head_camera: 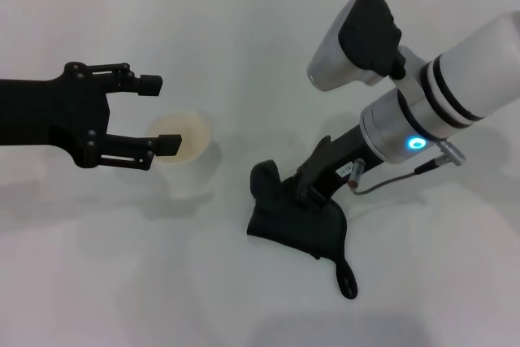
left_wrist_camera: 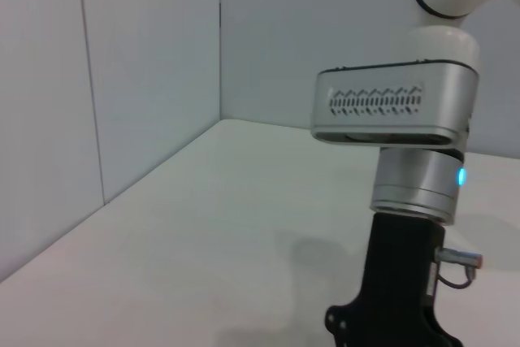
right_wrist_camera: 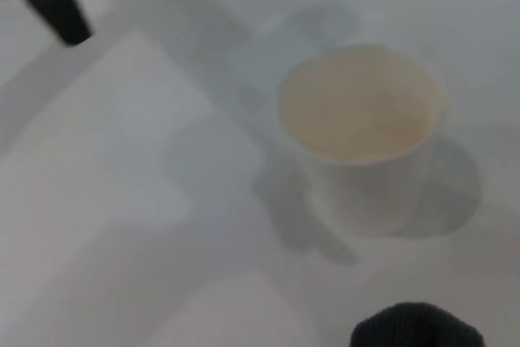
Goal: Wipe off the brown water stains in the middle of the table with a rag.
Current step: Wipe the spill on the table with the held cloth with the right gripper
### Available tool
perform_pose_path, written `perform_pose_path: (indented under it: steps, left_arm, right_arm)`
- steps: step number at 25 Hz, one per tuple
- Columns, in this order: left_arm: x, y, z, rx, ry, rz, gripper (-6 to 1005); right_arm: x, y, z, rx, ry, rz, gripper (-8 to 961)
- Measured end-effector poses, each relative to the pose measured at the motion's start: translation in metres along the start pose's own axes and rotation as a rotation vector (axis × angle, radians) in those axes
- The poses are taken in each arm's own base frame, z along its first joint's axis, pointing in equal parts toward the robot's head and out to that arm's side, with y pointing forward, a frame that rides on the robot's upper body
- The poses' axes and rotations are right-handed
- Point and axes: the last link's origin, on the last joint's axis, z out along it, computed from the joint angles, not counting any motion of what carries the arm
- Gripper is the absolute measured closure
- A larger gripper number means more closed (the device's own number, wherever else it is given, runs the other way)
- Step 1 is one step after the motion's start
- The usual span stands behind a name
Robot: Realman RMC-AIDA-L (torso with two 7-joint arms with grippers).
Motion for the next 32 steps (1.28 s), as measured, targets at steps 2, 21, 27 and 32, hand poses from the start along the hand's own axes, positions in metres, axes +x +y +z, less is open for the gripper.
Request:
perform_pose_path:
  steps: [2,21,27,32]
  left_arm:
    - [0.000,0.000,0.000,0.000,0.001,0.001,136]
    - [0.001,0.001,0.003,-0.002,0.009,-0.001,136]
    - [0.000,0.001,0.003,0.001,0.012,-0.006,134]
    - [-0.001,0.001,0.003,0.007,0.009,-0.007,135]
  right_arm:
    - [0.001,-0.001,0.001,0.004,0.001,0.001,890]
    - [-0.012,-0.016,0.002,0.107,-0.051,-0.026,890]
    - [-0.006,-0.031,0.006,0.165,-0.042,-0.003,889]
    - [-0.006,-0.038,0.007,0.198,-0.055,0.010,889]
